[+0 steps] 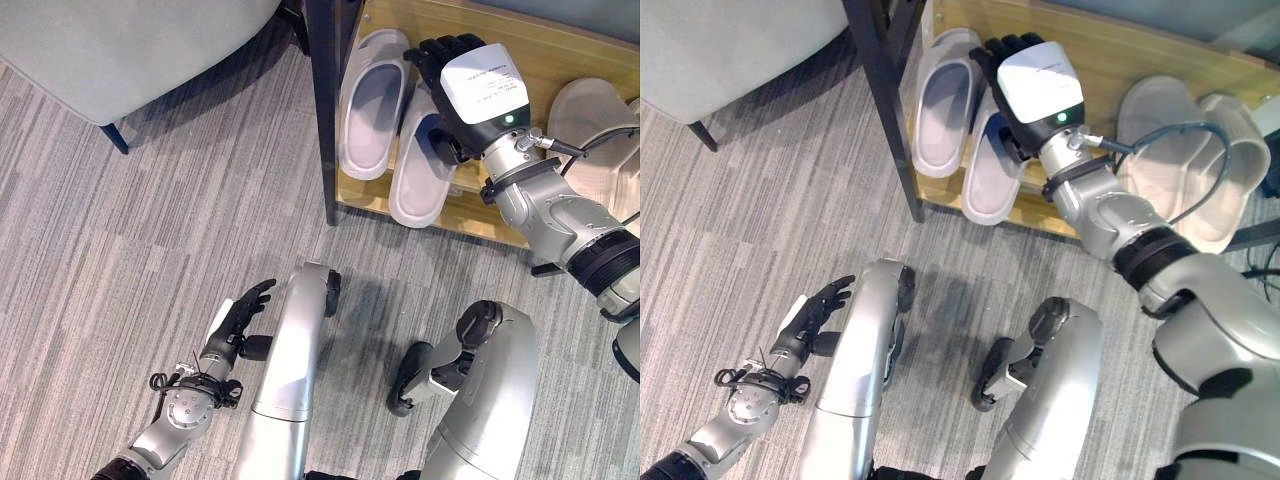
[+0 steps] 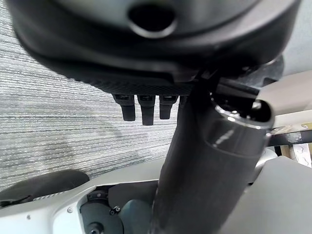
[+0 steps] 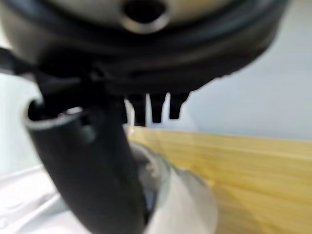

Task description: Arrange the slippers neatly on the shoe rack.

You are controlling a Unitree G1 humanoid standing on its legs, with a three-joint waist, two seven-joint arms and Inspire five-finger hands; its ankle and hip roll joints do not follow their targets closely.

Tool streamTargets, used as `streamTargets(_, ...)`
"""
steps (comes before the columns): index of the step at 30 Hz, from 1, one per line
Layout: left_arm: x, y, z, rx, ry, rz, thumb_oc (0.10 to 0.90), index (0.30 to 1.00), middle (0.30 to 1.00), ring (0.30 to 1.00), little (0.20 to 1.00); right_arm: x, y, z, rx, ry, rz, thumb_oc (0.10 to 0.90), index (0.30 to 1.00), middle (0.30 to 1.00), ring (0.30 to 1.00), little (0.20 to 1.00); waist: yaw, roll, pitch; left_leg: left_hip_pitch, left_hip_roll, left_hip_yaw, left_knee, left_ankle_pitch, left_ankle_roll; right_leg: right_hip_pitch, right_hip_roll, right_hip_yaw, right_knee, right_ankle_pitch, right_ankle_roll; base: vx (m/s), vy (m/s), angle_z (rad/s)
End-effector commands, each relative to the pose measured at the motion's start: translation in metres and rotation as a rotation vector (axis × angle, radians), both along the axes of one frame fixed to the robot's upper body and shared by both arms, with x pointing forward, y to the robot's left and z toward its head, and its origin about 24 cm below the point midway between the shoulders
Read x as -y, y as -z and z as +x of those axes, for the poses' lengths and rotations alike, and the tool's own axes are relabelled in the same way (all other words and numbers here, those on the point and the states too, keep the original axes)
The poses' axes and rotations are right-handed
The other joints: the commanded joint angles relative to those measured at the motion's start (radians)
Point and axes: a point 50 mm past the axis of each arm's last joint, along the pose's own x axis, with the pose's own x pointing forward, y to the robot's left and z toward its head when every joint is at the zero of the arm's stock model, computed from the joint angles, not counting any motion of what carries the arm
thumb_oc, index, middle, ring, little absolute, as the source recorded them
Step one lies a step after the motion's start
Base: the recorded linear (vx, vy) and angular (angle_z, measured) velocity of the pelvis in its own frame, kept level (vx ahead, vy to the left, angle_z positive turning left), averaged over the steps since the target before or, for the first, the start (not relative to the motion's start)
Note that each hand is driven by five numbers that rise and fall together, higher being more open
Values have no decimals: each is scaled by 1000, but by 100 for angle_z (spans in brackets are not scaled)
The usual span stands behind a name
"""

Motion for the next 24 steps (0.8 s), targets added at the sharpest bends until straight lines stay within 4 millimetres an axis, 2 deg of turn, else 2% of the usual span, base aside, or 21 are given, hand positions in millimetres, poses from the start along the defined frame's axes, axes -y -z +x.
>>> streamTargets(1, -3, -13, 0, 85, -28, 0, 800, 900, 900, 900, 900, -12, -76, -14, 251, -49, 17, 800, 900, 900, 900, 900, 45, 20, -26, -49, -2, -17, -66, -71, -44, -17, -46, 36, 18, -8, -45, 0, 0, 0)
streamTargets(7, 0, -13, 2, 83, -13, 2, 800, 900, 900, 900, 900, -4, -80, -6, 263, 27, 24, 800, 900, 900, 900, 900, 53, 33, -26, -49, -5, -24, -65, -69, -47, -17, -47, 34, 20, -8, -41, 0, 0, 0)
streamTargets(14, 1, -11, 2, 73, 6, 10, 800, 900, 900, 900, 900, 6, -85, -2, 294, 107, 15, 800, 900, 900, 900, 900, 62, 30, -26, -49, -12, -22, -72, -67, -52, -17, -49, 42, 26, -8, -42, 4, -12, 2)
streamTargets(18, 3, -11, 2, 75, 16, 7, 800, 900, 900, 900, 900, 18, -87, -1, 311, 171, 20, 800, 900, 900, 900, 900, 72, 24, -26, -49, -24, -18, -87, -64, -55, -13, -55, 44, 22, -4, -45, 5, -45, 8)
streamTargets(21, 5, -11, 2, 77, 21, 1, 800, 900, 900, 900, 900, 33, -89, -3, 320, 226, 48, 800, 900, 900, 900, 900, 82, 34, -26, -49, -38, -22, -106, -54, -58, 8, -67, 30, 11, 1, -46, 0, -44, 13)
streamTargets(24, 5, -12, 1, 78, 22, -4, 800, 900, 900, 900, 900, 37, -90, -4, 320, 236, 62, 800, 900, 900, 900, 900, 86, 39, -26, -49, -46, -27, -114, -49, -60, 18, -71, 20, 3, 3, -47, -6, -27, 14)
